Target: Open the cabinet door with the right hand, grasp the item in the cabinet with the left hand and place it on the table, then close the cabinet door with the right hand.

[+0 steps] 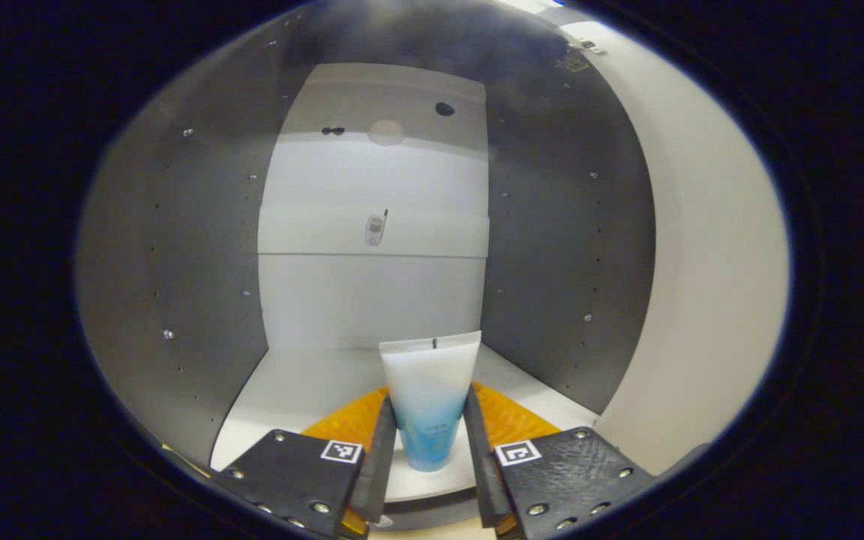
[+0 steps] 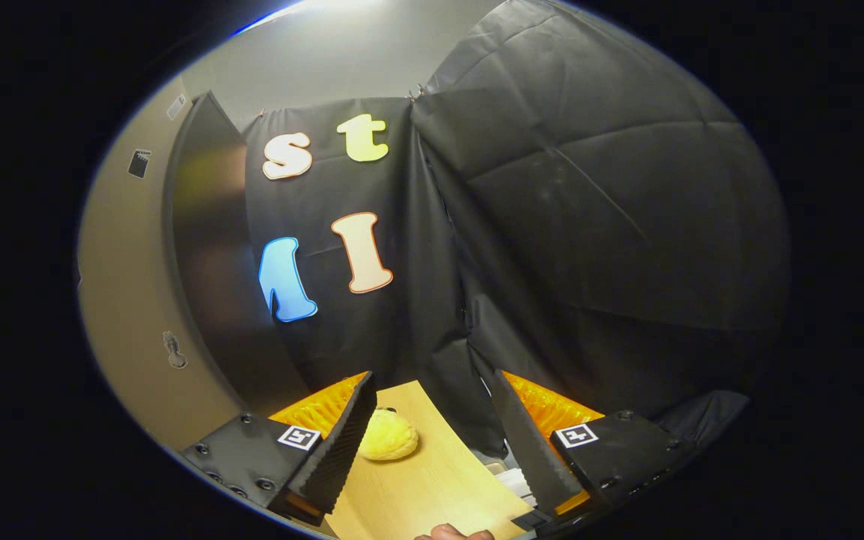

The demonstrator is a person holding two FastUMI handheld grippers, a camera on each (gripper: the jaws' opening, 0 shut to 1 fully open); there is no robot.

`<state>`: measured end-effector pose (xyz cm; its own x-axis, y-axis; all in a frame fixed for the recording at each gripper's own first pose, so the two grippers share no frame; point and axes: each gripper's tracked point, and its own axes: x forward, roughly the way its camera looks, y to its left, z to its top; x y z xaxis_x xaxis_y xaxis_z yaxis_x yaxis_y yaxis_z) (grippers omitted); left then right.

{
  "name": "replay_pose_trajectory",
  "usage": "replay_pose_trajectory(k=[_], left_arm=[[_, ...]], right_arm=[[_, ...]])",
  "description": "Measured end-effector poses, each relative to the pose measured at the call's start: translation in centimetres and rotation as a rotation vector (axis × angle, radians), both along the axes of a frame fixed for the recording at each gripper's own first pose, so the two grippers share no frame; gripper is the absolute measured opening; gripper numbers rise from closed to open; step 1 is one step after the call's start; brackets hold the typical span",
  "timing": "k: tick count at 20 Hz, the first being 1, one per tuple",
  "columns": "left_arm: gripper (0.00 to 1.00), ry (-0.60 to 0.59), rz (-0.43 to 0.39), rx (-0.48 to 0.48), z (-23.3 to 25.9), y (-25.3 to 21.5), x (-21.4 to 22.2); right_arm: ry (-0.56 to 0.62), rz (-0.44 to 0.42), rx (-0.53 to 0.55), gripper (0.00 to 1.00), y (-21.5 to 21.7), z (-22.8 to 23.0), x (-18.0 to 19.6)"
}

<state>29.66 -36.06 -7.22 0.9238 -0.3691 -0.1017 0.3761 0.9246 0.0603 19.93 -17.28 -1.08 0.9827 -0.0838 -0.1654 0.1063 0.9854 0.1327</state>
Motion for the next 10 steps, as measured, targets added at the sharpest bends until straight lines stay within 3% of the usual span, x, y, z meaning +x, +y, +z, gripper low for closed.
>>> replay_pose_trajectory(k=[2,4,7,10], left_arm=[[0.46,-0.001,-0.008,-0.012,0.1,0.0,-0.3],[0.45,0.008,-0.017,-0.017,0.2,0.0,-0.7],[0.48,-0.019,-0.029,-0.018,1.3,0.5,-2.4],[0.41,-0.006,-0.046,-0.032,2.2,1.5,-4.6]], right_arm=[[0.001,0.000,0.006,0.98,0.2,-0.3,-0.1],[0.000,-0.003,0.000,0.92,0.0,-0.2,-0.3],[-0.008,-0.015,-0.002,0.98,-0.2,0.1,-1.2],[-0.026,-0.024,0.012,0.92,0.1,0.5,-2.2]])
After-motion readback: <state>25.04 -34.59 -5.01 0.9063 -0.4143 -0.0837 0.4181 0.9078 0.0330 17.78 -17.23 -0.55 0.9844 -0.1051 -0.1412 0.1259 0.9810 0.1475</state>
